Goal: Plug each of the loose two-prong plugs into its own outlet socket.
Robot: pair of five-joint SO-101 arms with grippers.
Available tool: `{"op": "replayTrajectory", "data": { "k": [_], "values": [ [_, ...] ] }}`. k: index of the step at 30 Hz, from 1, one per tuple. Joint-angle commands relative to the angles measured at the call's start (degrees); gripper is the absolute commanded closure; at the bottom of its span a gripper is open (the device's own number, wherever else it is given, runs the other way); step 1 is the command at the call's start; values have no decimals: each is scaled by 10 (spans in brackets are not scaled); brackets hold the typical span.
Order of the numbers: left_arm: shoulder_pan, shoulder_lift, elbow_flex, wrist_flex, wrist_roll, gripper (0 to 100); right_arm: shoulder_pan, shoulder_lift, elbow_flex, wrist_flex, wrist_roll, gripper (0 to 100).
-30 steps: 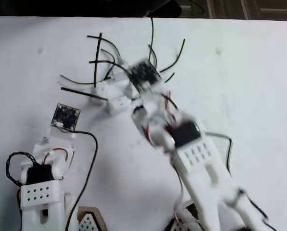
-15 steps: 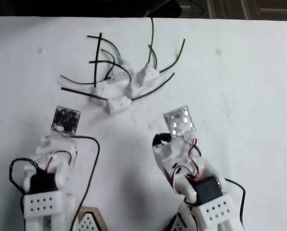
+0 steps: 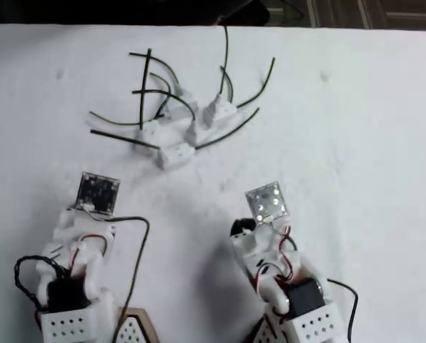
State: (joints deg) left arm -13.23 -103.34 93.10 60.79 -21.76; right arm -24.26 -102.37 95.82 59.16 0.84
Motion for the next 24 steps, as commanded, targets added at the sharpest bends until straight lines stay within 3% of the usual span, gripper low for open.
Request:
{"op": "replayTrajectory", "data": {
  "k": [1,6,12,24],
  "values": [
    [47,-4,11,1,6,976,41,-7,-3,27,-5,981],
    [86,-4,24,0,2,976,91,-6,11,67,-5,981],
    [87,-3,40,-30,5,976,96,-7,11,119,-1,981],
    [84,-3,40,71,2,976,234,-7,11,133,-3,979]
  ]
}}
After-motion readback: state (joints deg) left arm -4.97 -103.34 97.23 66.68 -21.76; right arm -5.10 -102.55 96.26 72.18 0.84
